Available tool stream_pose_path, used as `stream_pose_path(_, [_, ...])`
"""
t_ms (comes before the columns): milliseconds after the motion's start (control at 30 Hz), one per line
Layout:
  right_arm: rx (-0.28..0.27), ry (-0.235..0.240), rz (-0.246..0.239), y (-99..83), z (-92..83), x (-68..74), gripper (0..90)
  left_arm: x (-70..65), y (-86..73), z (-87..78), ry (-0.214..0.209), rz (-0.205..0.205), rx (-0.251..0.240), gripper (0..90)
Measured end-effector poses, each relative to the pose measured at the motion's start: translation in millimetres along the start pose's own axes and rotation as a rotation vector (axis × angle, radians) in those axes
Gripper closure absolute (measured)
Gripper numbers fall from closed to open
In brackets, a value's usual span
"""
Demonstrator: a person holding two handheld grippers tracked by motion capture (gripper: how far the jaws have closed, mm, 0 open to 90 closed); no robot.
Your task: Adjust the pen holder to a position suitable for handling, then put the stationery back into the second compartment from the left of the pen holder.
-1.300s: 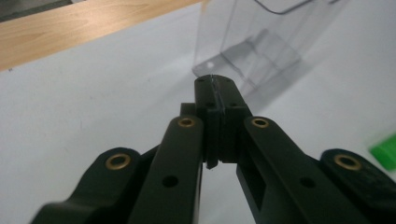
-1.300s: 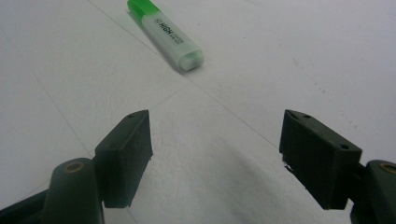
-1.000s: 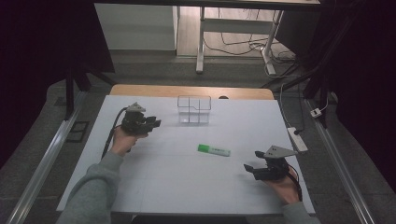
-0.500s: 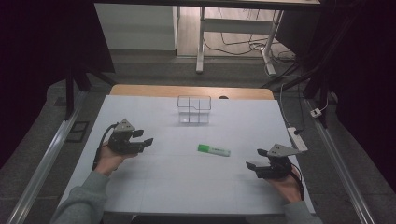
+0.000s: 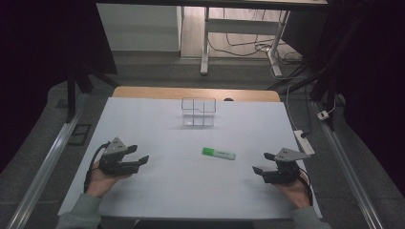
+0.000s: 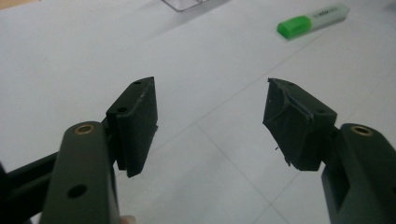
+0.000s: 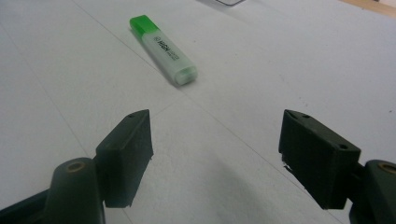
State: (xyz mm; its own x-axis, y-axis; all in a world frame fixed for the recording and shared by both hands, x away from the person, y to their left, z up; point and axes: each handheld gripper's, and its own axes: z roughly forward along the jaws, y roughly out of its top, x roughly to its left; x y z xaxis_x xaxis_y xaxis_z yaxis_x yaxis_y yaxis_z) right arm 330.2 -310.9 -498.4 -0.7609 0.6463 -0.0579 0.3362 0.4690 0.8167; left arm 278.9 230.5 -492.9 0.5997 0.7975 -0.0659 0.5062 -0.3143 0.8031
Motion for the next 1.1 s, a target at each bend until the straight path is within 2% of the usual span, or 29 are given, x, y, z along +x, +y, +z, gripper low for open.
stream_pose_path(133, [-0.004, 0.004, -0.002, 0.0, -1.6, 0.9, 25.4, -0.3, -6.8, -1.6, 0.000, 0.001, 0.003, 33.3])
stream_pose_path(333, [-0.003, 0.005, -0.013, 0.8, -2.5, 0.8, 25.4, 1.9, -11.6, 4.7, 0.015, 0.022, 0.024, 32.2])
stream_pose_path(533, [0.000, 0.005, -0.015, 0.2, -3.8, 0.7, 25.5, 3.2, -13.4, 7.8, 0.019, 0.015, 0.026, 31.2])
stream_pose_path(900, [0.022, 0.020, -0.021, 2.0, -0.8, 2.0, 26.2, 1.4, -16.6, 10.2, 0.006, 0.022, 0.040, 29.2])
stream_pose_path(1100, [0.045, 0.042, -0.026, 10.0, 2.8, 3.2, 26.4, 2.8, -17.9, 12.2, -0.003, 0.026, 0.046, 28.5])
